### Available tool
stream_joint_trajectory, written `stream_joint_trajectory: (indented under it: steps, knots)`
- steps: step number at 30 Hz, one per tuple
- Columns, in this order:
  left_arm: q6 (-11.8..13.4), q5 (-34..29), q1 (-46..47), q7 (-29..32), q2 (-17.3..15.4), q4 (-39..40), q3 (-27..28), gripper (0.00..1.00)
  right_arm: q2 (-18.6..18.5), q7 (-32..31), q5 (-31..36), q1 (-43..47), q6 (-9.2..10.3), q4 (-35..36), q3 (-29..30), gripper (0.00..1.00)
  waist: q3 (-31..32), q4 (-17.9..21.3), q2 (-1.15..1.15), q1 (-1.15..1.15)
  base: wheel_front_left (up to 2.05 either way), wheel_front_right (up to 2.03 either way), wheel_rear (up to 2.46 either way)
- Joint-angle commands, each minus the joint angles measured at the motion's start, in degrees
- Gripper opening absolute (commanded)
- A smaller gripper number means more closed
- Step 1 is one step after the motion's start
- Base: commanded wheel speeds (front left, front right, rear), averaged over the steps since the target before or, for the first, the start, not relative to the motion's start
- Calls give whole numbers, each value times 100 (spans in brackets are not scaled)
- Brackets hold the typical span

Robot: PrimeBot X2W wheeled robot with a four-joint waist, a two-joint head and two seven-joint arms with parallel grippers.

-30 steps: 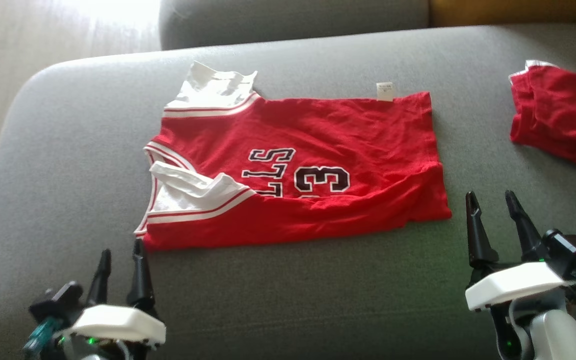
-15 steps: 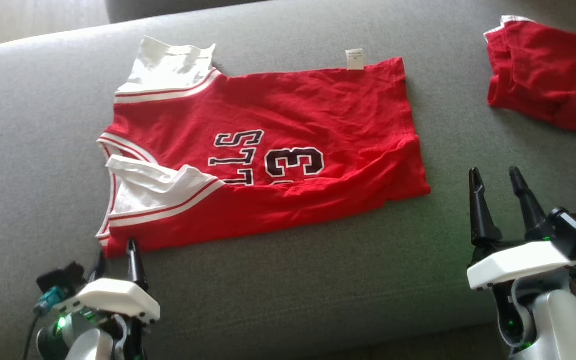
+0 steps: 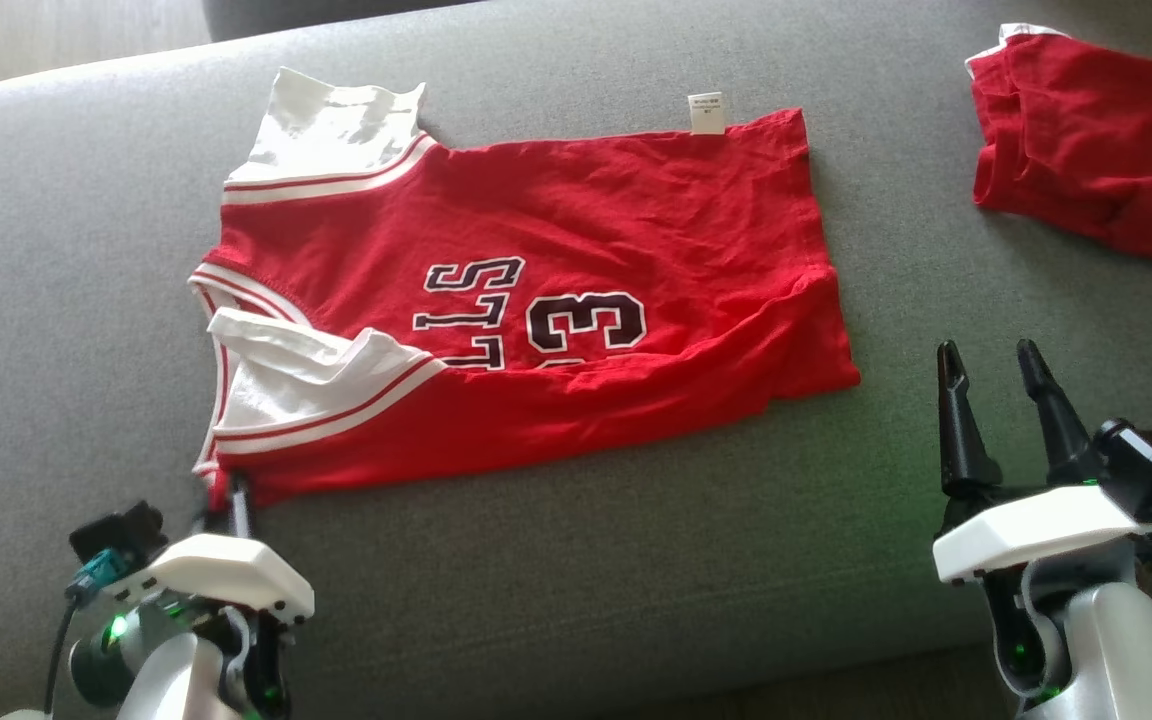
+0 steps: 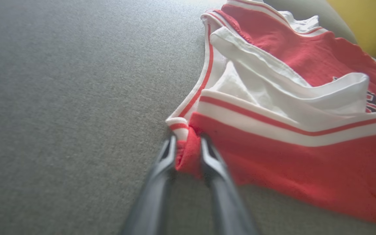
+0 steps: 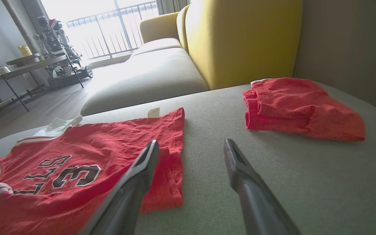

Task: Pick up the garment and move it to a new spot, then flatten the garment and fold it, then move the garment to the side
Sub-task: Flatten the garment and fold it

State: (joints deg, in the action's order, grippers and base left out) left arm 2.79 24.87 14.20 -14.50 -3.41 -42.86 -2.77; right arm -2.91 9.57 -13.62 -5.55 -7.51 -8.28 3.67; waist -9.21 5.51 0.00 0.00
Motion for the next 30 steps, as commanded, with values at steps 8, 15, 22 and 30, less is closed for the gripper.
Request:
stream_joint_trajectory:
  steps: [8, 15, 22, 30]
  knots:
    - [-183, -32, 102, -45, -80, 494, 144, 0, 3, -265, -765, -338, 2, -425, -75, 100, 107, -230, 0, 0, 0, 0, 0]
    - [-201, -218, -120, -48, -32, 1190, 101, 0, 3, -352, -2195, -773, 2, -1662, -155, 100, 154, -450, 0, 0, 0, 0, 0]
    - [-218, -303, -197, -49, 13, 1385, -121, 0, 3, -137, -3341, -1621, 2, -3476, -582, 100, 110, -653, 0, 0, 0, 0, 0]
    - [-207, -292, -167, -50, 34, 1382, -268, 0, 3, 192, -4155, -2153, 2, -4166, -1454, 100, 32, -750, 0, 0, 0, 0, 0]
